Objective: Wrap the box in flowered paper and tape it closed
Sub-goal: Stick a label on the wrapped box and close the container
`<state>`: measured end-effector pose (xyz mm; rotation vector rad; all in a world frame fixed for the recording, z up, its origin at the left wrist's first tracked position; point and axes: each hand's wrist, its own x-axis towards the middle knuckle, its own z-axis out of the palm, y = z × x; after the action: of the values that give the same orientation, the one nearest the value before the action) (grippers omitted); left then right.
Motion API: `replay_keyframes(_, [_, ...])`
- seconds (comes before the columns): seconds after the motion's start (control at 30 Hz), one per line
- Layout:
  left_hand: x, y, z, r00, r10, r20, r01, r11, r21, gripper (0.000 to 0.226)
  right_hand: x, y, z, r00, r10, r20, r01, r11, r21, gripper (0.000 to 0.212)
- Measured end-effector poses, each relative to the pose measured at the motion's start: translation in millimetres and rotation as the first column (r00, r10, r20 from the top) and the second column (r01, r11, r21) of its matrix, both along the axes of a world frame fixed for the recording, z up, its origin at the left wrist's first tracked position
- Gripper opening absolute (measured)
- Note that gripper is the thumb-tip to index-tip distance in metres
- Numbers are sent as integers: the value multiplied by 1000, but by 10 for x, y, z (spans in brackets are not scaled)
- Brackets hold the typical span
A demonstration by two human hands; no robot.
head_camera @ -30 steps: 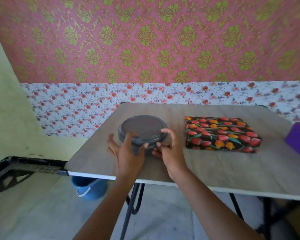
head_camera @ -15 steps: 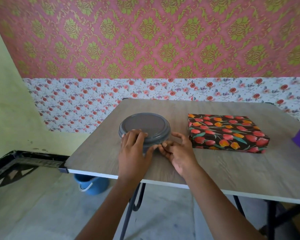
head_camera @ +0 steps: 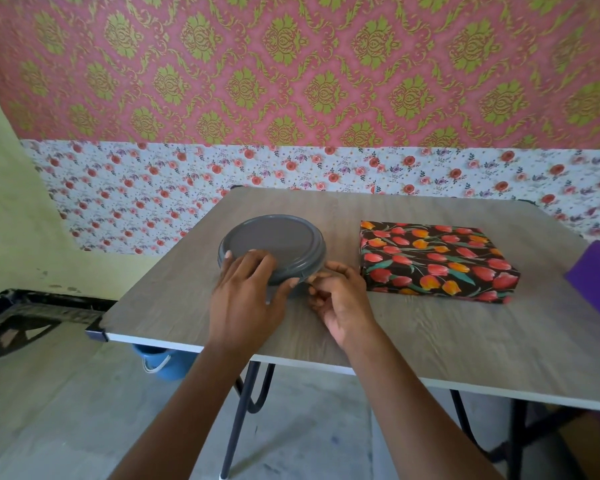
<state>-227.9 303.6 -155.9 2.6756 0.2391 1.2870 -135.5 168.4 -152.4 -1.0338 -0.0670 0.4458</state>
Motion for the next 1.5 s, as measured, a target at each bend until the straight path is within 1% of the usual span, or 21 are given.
replay_keyframes(0.1, [36, 35, 138, 999, 17, -52, -8, 983, 181, 36, 5, -15, 2, 1000, 19, -9, -18, 999, 27, 42])
replay_keyframes(0.2, [83, 128, 289, 994, -26, -110, 68, 916, 395, 43, -4, -32, 11, 999, 44, -8, -43, 998, 42, 49])
replay_keyframes(0.33, [197, 255, 390, 992, -52, -119, 116, 760, 639, 51, -16, -47, 25, 998, 65, -22, -65, 997, 34, 46])
replay_keyframes(0.43, [285, 232, 336, 991, -27, -131, 121, 595, 794, 49, -25, -51, 42, 997, 69, -41, -68, 997, 34, 47])
replay_keyframes(0.47, [301, 211, 325, 991, -13, -132, 117, 553, 825, 47, -23, -52, 45, 997, 65, -47, -63, 997, 35, 49])
replay_keyframes(0.53, [330, 194, 314, 990, 1, -142, 122, 505, 854, 45, -20, -53, 46, 996, 64, -55, -62, 997, 41, 47])
replay_keyframes(0.67, [324, 173, 354, 984, 17, -175, 147, 461, 875, 47, -20, -53, 62, 996, 68, -59, -65, 997, 52, 42])
replay_keyframes(0.73, [308, 153, 339, 985, 19, -173, 142, 479, 866, 46, -35, -55, 62, 997, 58, -60, -56, 998, 38, 43])
replay_keyframes(0.8, [321, 137, 307, 986, 18, -168, 134, 526, 840, 49, -33, -50, 66, 997, 43, -57, -41, 999, 29, 45])
replay_keyframes(0.87, [343, 116, 291, 978, 8, -207, 165, 577, 800, 53, -23, -47, 70, 998, 18, -67, -15, 999, 50, 42])
replay_keyframes(0.97, [349, 87, 319, 969, 5, -246, 193, 608, 770, 57, -30, -36, 92, 996, 4, -85, 2, 997, 78, 39])
replay_keyframes(1.03, [308, 85, 401, 970, 4, -245, 183, 655, 734, 53, -39, -28, 95, 995, -4, -95, 11, 997, 70, 38])
replay_keyframes(1.13, [253, 121, 604, 985, 9, -170, 97, 790, 606, 37, -53, -30, 88, 992, -30, -124, 38, 997, 60, 43])
replay_keyframes(1.2, [243, 235, 773, 995, 29, -97, 20, 884, 468, 36, -41, -29, 73, 989, -42, -139, 51, 997, 61, 52])
replay_keyframes(1.27, [212, 394, 893, 992, 101, -72, -72, 941, 331, 45, -36, -28, 66, 994, -47, -97, 51, 998, 43, 63])
replay_keyframes(1.33, [126, 486, 946, 981, 185, -49, -172, 964, 203, 53, -57, -16, 75, 999, -52, 3, 52, 999, -7, 59])
replay_keyframes(1.37, [57, 495, 960, 980, 198, -4, -197, 977, 86, 53, -70, -5, 69, 996, -54, 66, 58, 997, -56, 53])
replay_keyframes(1.4, [-23, 514, 960, 976, 213, 46, -211, 976, -61, 50, -88, 12, 67, 991, -53, 126, 67, 992, -109, 45])
replay_keyframes(1.43, [-106, 522, 965, 969, 237, 70, -220, 956, -196, 45, -101, 27, 55, 982, -52, 180, 80, 985, -155, 38])
replay_keyframes(1.5, [-245, 619, 925, 938, 341, 57, -288, 862, -417, 35, -115, 56, 20, 962, -52, 268, 109, 973, -202, 22])
